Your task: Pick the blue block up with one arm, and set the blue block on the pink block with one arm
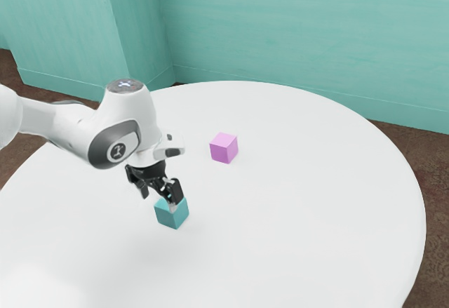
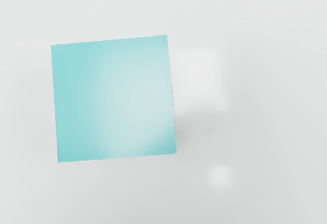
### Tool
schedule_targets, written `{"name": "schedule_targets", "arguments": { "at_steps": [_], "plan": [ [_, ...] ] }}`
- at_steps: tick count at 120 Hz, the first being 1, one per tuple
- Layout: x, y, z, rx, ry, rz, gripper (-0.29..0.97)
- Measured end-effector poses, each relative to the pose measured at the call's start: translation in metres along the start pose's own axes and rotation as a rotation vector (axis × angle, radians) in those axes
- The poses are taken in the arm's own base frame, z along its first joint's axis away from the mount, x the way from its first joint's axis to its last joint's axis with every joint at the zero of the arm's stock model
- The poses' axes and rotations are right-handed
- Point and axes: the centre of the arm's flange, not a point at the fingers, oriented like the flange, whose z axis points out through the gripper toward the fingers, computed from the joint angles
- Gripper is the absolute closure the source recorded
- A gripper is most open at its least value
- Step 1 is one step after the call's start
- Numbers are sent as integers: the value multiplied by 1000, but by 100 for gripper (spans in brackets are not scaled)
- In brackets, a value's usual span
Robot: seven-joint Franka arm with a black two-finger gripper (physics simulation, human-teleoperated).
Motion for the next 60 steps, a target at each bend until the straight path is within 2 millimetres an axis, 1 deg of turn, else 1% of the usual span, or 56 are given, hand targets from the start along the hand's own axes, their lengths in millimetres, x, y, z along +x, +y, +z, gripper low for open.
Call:
{"name": "schedule_targets", "arguments": {
  "at_steps": [11,23,37,48,60],
  "plan": [
    [8,-4,17,1,-22,8,2],
    [11,-11,26,-5,-21,15,2],
    [13,-21,29,-10,-14,29,2],
    [21,-31,30,-31,-3,2,2],
    [24,-29,33,-73,0,-27,2]
  ]
}}
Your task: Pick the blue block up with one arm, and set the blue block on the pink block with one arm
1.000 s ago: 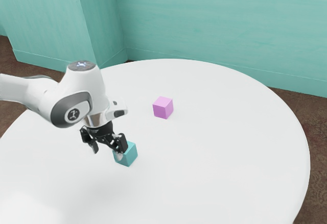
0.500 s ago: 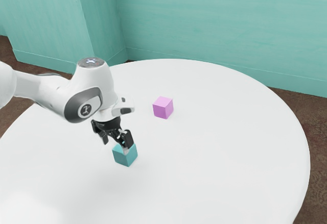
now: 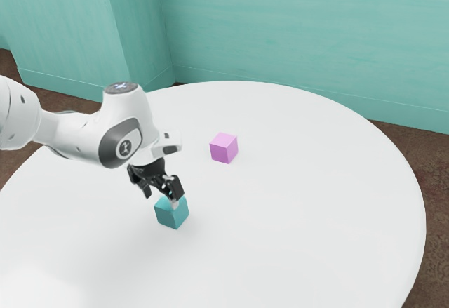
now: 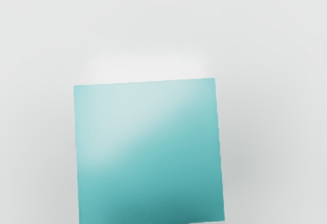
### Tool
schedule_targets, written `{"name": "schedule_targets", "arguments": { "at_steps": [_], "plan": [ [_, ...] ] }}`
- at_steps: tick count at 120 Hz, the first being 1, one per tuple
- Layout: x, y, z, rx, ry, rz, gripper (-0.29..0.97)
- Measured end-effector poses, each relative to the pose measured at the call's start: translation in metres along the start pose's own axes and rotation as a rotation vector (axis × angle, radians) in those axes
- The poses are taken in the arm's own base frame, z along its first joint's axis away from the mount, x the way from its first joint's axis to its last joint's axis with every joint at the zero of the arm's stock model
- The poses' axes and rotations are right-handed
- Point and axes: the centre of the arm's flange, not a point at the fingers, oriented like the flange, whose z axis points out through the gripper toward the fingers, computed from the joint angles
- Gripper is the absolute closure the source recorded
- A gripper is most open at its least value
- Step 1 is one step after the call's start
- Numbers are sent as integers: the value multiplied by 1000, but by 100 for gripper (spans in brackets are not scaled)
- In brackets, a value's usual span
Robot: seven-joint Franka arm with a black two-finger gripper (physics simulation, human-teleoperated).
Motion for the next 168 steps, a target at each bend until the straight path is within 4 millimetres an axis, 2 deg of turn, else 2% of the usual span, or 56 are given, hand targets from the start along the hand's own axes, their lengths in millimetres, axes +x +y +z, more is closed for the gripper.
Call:
{"name": "schedule_targets", "arguments": {
  "at_steps": [12,36,82,104,168],
  "plan": [
    [4,1,7,-6,-1,30,2],
    [9,-10,12,-8,8,109,2],
    [19,-3,31,-35,-3,212,2],
    [22,-7,44,-31,-21,239,2],
    [28,0,57,-36,-33,242,2]
  ]
}}
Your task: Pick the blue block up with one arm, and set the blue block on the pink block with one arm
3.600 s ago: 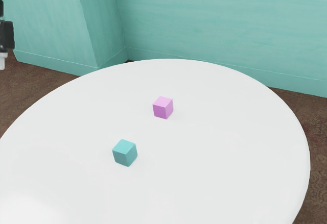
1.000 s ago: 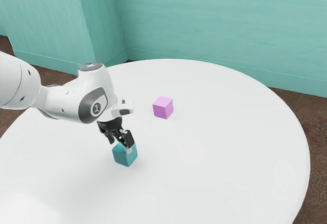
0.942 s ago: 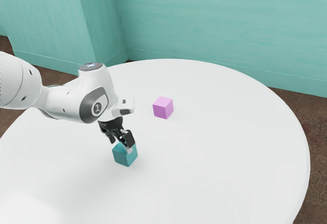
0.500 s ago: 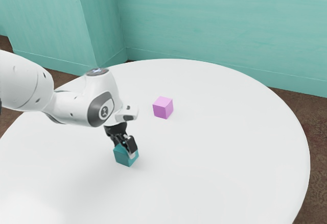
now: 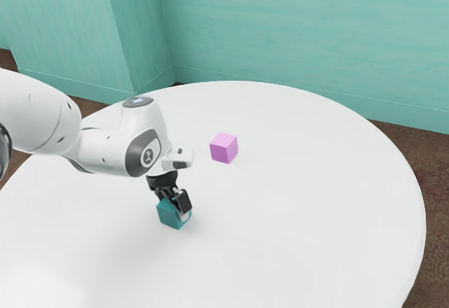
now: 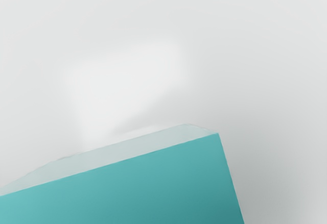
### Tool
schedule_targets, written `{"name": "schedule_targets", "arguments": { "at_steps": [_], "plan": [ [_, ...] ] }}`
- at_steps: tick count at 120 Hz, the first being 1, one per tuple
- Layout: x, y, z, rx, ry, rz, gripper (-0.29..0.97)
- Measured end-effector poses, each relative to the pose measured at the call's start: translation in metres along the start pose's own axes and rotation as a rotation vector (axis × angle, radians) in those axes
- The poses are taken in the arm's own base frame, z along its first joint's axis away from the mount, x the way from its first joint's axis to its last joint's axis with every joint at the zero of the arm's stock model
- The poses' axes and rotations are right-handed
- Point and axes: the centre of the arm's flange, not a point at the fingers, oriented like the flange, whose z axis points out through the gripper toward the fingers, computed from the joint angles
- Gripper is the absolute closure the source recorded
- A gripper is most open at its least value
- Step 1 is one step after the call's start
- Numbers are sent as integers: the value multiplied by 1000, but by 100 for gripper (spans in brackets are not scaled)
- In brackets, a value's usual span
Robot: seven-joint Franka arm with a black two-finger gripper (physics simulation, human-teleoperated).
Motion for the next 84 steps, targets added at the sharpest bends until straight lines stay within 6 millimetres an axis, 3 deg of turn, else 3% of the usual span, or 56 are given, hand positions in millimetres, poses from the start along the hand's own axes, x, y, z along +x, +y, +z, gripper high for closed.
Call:
{"name": "schedule_targets", "arguments": {
  "at_steps": [23,47,64,84],
  "plan": [
    [5,3,0,5,4,-8,4],
    [5,2,-1,8,4,-23,29],
    [5,1,-2,12,6,-34,33],
    [6,-5,-25,14,47,-55,35]
  ]
}}
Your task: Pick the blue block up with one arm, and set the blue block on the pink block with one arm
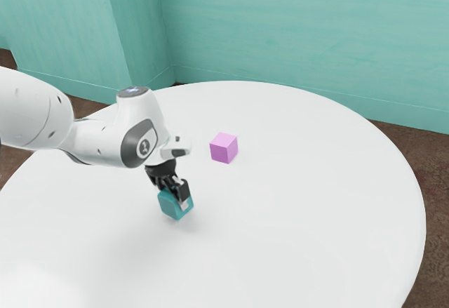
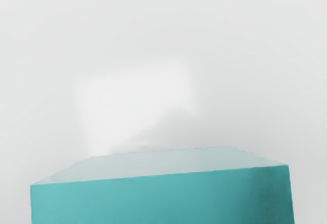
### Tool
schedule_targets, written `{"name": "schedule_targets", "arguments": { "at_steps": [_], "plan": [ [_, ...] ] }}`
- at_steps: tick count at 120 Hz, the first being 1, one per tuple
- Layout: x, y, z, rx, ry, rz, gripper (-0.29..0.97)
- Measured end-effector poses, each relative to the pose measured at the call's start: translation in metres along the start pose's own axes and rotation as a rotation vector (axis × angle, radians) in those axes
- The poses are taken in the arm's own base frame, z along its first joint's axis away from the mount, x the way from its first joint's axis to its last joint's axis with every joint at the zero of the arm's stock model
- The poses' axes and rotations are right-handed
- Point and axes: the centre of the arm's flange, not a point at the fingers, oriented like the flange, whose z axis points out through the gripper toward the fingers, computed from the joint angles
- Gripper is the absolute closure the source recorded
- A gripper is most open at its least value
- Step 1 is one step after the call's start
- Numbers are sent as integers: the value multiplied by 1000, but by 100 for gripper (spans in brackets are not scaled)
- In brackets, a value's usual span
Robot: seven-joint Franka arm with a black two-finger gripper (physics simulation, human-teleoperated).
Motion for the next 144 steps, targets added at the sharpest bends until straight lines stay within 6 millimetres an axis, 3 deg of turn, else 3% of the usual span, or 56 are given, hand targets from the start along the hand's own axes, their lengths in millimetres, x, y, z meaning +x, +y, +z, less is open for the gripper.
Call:
{"name": "schedule_targets", "arguments": {
  "at_steps": [13,31,47,64,75,103,144],
  "plan": [
    [12,-2,-29,11,48,-6,35],
    [75,-2,-99,68,136,-3,35],
    [129,-21,-123,104,137,-51,35],
    [193,-35,-126,101,113,-90,34],
    [220,-36,-122,54,94,-99,34],
    [226,-60,-68,-34,-28,-183,34],
    [233,-44,-70,20,28,-189,35]
  ]
}}
